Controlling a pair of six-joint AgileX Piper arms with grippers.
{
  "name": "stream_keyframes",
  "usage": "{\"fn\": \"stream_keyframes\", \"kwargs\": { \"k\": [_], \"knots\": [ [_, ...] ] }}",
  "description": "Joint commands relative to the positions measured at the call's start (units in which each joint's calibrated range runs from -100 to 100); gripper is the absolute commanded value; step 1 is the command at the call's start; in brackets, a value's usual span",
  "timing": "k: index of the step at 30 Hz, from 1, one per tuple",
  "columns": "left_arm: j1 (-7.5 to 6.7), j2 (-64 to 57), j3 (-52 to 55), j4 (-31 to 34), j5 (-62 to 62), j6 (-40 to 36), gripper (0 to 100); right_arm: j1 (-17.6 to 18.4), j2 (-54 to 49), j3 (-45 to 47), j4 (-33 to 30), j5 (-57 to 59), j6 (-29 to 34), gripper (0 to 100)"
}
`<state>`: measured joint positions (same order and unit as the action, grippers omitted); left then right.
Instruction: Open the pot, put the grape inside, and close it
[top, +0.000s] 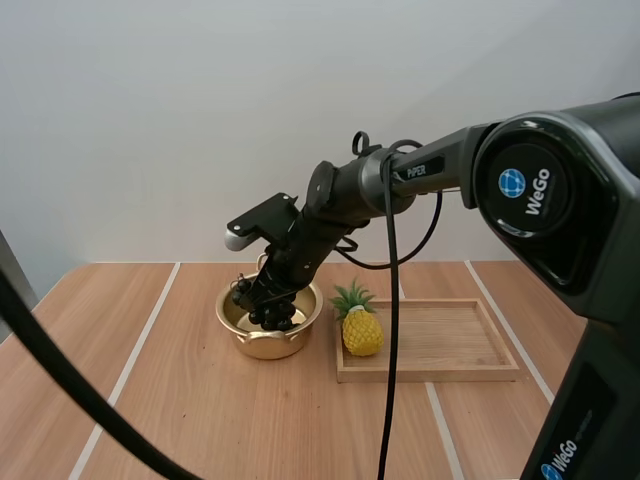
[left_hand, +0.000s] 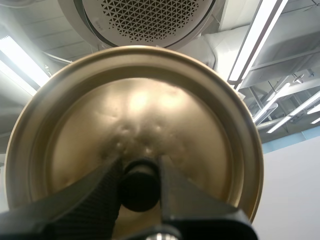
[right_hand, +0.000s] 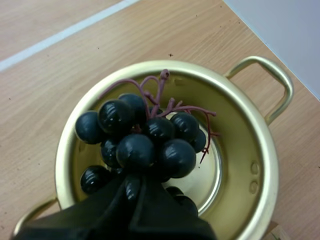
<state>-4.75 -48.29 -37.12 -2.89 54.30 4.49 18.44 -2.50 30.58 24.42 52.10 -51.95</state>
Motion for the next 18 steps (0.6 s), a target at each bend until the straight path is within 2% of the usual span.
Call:
{"fn": "stream_keyframes", "kwargs": {
  "k": [1,10,18],
  "knots": [
    [-0.19,-0.07,-0.49,0.56,-1.93,0.10,0,0.04,-0.59,0.66,-1.46,-1.39,-0.65,0],
    [-0.19,-0.07,-0.49,0.56,-1.93,0.10,0,0.04,-0.49,0.66,-3.83,-3.04,-0.08,0],
    [-0.19,-0.07,-0.49,0.56,-1.93,0.10,0,0.04,4.72,0.66,-5.51,-3.05,1.25,0]
  ]
}}
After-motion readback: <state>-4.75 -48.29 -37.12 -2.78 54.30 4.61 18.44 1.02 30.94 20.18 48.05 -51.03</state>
